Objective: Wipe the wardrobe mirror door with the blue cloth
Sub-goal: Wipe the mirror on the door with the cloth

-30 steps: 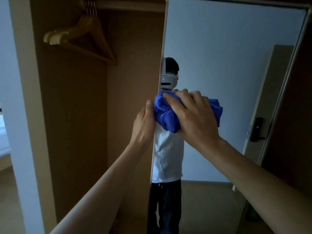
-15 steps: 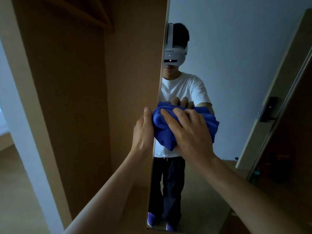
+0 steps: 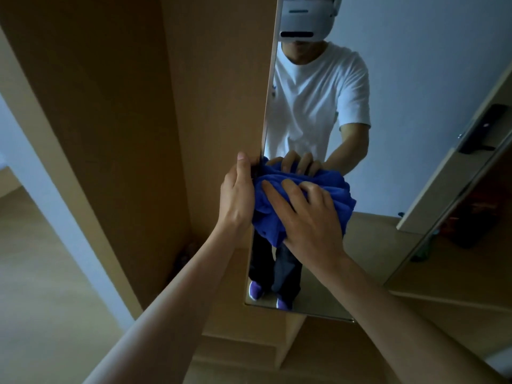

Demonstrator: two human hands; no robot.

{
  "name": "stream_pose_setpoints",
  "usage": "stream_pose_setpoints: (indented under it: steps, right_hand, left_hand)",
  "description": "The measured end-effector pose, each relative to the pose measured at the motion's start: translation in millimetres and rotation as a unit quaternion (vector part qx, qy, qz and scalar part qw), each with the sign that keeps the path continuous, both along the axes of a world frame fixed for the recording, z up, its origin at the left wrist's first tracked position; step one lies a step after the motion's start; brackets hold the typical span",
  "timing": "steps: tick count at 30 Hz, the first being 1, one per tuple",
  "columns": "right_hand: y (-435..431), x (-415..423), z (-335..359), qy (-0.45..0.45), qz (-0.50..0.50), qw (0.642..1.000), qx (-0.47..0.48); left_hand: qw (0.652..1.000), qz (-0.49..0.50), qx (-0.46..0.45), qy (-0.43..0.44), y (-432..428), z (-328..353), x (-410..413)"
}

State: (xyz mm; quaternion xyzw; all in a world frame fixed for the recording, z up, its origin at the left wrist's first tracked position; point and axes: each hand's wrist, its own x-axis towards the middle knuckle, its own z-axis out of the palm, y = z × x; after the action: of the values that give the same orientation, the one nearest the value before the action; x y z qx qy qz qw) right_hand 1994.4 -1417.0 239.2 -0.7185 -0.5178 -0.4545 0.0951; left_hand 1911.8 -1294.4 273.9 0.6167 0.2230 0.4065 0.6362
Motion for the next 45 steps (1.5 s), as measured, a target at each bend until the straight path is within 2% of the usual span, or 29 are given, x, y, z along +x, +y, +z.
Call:
stream_pose_setpoints:
  steps: [4,10,16,25,35,45]
  right_hand:
    - [-1.5,0.5,-34.6,0.003,0.006,1.0,-0.013]
    - [-0.8,2.0,-91.8,0.013,-0.006,0.999,-0.038]
    - [-1.1,-2.9,-136.4,0.043,-0.006,0.997,-0.059]
    - [-5.1,-14.5,-217.6,0.084,-0.021,0.991,-0.104]
    - [-11.3,-13.8,-316.4,0.13,-0.001,0.977,-0.17]
    - [-9.2,-16.0,-375.2,0.18,0.005,0.961,-0.208]
  left_hand:
    - [1.0,0.019,-0.021,0.014,1.4,-20.8,1.9]
    - [0.996,0.006,-0.028,0.088,-1.3,-76.5,-0.9]
    - [0.992,0.014,-0.073,0.101,0.9,-121.6,-0.6]
    - [0.982,-0.007,-0.073,0.172,1.0,-192.0,-6.0]
    - [0.978,0.011,-0.061,0.2,-1.6,-268.6,-2.0]
    - [0.976,0.033,-0.06,0.208,-0.4,-303.7,2.8]
